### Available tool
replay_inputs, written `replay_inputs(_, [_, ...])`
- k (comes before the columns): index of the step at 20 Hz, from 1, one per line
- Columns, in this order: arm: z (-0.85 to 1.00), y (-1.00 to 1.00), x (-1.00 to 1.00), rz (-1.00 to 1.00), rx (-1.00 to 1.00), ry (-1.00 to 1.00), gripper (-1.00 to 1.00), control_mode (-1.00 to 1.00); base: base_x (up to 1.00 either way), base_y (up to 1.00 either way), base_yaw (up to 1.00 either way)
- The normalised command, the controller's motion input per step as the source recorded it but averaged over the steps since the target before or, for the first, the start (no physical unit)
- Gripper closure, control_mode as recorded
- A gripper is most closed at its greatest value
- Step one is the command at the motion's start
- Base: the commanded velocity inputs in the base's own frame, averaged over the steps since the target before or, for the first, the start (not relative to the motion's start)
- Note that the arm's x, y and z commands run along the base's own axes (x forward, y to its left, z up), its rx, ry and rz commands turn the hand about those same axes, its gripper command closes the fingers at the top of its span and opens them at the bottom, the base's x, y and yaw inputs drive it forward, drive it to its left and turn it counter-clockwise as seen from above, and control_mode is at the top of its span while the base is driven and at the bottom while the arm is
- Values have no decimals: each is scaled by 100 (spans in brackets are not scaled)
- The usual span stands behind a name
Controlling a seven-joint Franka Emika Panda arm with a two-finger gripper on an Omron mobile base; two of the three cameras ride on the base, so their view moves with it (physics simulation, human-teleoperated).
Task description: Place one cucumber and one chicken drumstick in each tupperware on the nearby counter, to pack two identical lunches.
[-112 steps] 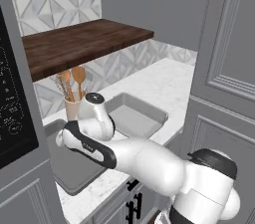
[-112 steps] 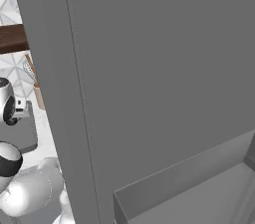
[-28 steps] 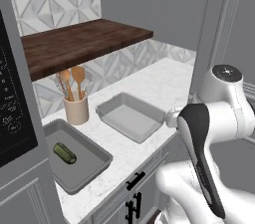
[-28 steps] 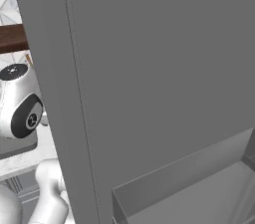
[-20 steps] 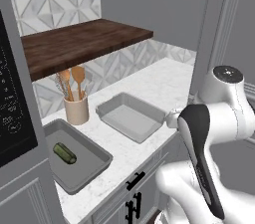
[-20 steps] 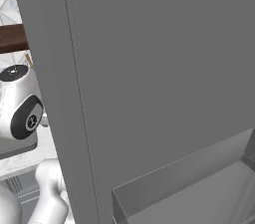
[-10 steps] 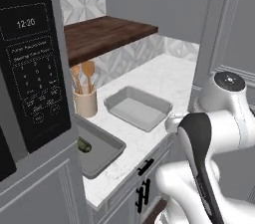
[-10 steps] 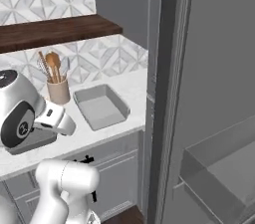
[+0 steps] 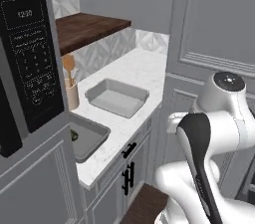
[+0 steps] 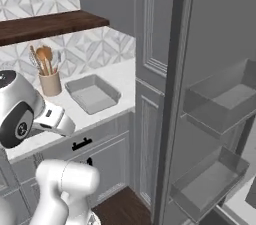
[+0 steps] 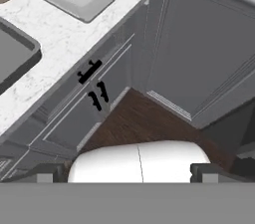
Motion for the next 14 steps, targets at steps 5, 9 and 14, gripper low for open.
replay_inputs(5, [0,0,0,0,0,0,-100,100,-99,1,-35])
replay_inputs(9, [0,0,0,0,0,0,-100,100,-100,1,-42])
replay_inputs(14, [0,0,0,0,0,0,-100,100,-85,3,-62])
